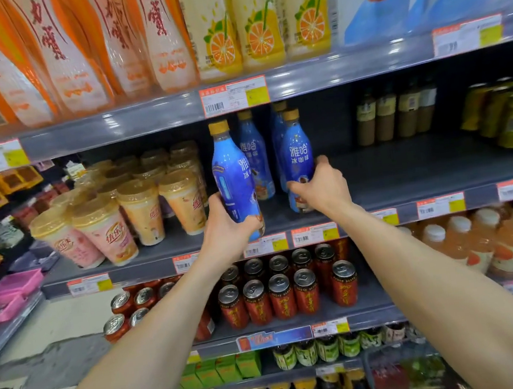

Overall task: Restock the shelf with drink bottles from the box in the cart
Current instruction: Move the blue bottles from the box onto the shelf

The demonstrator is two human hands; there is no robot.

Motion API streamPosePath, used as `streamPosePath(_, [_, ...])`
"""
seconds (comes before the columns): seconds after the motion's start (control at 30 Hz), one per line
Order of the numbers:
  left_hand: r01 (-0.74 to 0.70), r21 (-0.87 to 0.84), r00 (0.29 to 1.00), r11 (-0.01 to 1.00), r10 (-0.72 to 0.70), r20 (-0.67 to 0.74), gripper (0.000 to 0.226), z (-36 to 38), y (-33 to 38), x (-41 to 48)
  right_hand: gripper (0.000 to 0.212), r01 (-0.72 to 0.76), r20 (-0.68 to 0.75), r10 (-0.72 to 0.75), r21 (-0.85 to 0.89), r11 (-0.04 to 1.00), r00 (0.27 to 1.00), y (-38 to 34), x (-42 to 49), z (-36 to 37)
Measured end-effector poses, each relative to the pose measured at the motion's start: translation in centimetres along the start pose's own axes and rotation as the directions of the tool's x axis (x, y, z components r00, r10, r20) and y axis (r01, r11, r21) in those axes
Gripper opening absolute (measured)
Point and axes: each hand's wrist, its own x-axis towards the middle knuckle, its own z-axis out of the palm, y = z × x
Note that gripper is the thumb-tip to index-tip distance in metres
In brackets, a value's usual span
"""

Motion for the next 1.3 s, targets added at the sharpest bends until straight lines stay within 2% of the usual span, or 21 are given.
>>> streamPosePath(0.27, [0.037,-0.042,0.997,0.998,-0.035,0.067,0.066,1.8,-1.1,3.4,0.058,0.038,0.009,-0.039,0.052,0.998,0.999,1.2,1.0,0.7])
streamPosePath(0.47, [0.087,-0.149,0.991,0.985,-0.07,0.118,0.067,3.1,-2.3,5.4,0.056,0.029,0.104,-0.025,-0.038,0.999,0.994,3.2,1.0,1.9])
streamPosePath(0.63, [0.09,-0.186,0.982,0.978,-0.056,0.183,0.072,3.5,-2.3,7.2,0.052,0.042,0.101,-0.037,-0.043,0.998,0.994,3.3,1.4,2.4])
streamPosePath(0.73, [0.106,-0.187,0.978,0.977,-0.068,0.197,0.066,3.8,-2.7,7.3,0.056,0.037,0.086,-0.034,-0.037,0.999,0.996,3.4,1.2,2.6])
streamPosePath(0.8, [0.069,-0.134,0.987,0.989,-0.048,0.155,0.06,4.2,-3.2,6.7,0.06,0.037,0.082,-0.033,-0.053,0.998,0.996,3.4,1.2,2.6])
streamPosePath(0.93, [0.048,-0.013,0.998,0.999,-0.048,-0.033,0.081,4.6,-3.7,6.0,0.062,0.047,0.082,-0.041,-0.076,0.996,0.996,3.4,1.1,2.8])
streamPosePath(1.07, [0.04,0.004,0.999,0.999,-0.039,-0.021,0.08,4.7,-4.0,6.6,0.06,0.046,0.08,-0.039,-0.079,0.996,0.996,3.5,1.0,2.7])
streamPosePath(1.3, [-0.017,0.066,1.0,0.998,0.019,-0.021,0.065,5.3,-4.0,7.7,0.059,0.05,0.093,-0.043,-0.078,0.996,0.995,3.4,1.0,2.6])
